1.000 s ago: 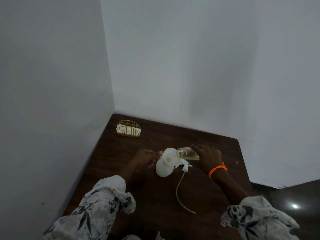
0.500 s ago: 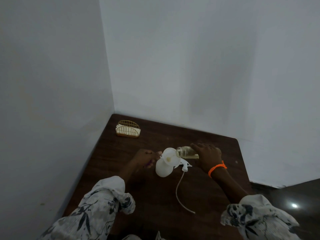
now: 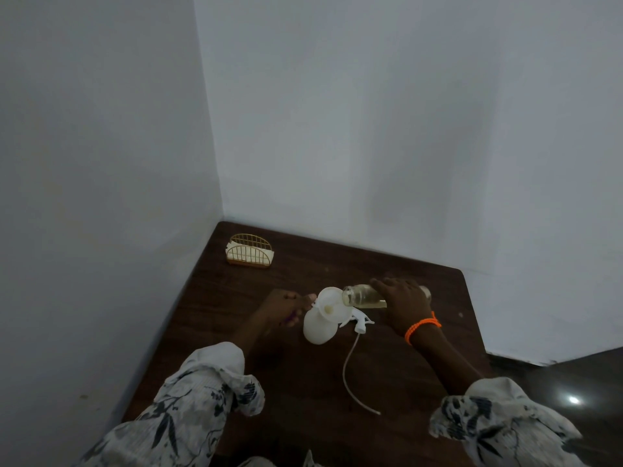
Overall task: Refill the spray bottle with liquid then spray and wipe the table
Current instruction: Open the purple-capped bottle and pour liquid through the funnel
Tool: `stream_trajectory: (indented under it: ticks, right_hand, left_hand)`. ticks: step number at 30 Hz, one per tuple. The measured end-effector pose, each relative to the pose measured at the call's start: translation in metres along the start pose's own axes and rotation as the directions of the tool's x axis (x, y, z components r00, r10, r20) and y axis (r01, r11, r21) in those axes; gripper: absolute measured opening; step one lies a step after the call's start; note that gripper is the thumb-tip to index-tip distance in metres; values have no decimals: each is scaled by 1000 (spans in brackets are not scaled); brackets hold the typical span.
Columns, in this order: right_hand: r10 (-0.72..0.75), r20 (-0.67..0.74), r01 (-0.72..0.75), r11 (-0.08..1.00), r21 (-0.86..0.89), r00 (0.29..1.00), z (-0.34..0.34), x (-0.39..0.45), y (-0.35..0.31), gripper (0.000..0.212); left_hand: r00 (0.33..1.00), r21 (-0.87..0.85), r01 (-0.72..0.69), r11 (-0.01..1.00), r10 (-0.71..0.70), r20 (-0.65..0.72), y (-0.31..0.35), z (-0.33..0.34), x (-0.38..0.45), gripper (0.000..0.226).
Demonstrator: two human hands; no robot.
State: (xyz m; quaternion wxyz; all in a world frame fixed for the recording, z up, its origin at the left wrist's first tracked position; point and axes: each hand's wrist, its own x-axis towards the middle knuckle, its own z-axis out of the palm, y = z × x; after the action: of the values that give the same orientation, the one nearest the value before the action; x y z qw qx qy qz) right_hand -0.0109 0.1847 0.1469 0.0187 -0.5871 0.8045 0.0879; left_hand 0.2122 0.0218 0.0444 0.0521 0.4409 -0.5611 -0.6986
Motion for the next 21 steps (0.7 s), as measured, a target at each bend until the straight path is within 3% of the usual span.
stream_trajectory:
  ticks: [21]
  right_hand:
    - [-11, -33, 10, 1000, -19, 999, 1, 3, 3, 62]
  left_hand:
    - [1000, 9, 17, 1000, -17, -15, -1, -2, -3, 33]
